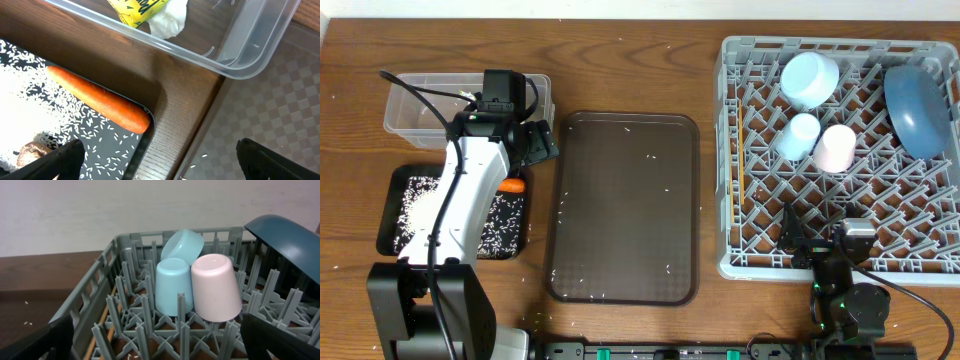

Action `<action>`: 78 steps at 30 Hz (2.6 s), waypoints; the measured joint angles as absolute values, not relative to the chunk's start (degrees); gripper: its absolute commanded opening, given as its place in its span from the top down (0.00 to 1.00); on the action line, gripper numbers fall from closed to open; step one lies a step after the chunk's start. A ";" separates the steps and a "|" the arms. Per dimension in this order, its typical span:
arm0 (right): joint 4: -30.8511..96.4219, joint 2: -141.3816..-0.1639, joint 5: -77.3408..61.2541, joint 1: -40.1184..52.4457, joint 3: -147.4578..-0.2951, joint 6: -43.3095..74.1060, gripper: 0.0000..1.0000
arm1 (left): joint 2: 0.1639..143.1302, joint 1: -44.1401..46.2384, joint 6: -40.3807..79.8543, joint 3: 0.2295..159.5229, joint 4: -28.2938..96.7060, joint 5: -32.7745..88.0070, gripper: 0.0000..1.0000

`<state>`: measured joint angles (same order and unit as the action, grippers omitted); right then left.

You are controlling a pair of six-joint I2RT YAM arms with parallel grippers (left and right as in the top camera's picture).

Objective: Sort waste into correct bins and load items into the dishwasher rack

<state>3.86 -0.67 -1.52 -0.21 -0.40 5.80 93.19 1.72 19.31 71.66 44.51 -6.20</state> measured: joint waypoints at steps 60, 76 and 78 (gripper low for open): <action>3.86 -0.67 -1.52 -0.21 -0.40 5.78 0.01 | 47.86 1.34 19.27 54.13 25.63 -14.94 0.02; 3.86 -0.67 -1.52 -0.21 -0.40 5.78 0.01 | 16.40 -0.75 16.23 7.60 -11.86 -6.09 0.02; 3.88 -0.67 -1.52 -0.21 -0.40 5.78 0.01 | 13.30 -0.75 16.23 5.23 -12.01 -5.96 0.02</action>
<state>3.88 -0.67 -1.52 -0.21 -0.40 5.78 13.30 -0.75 16.23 5.23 -12.01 -5.96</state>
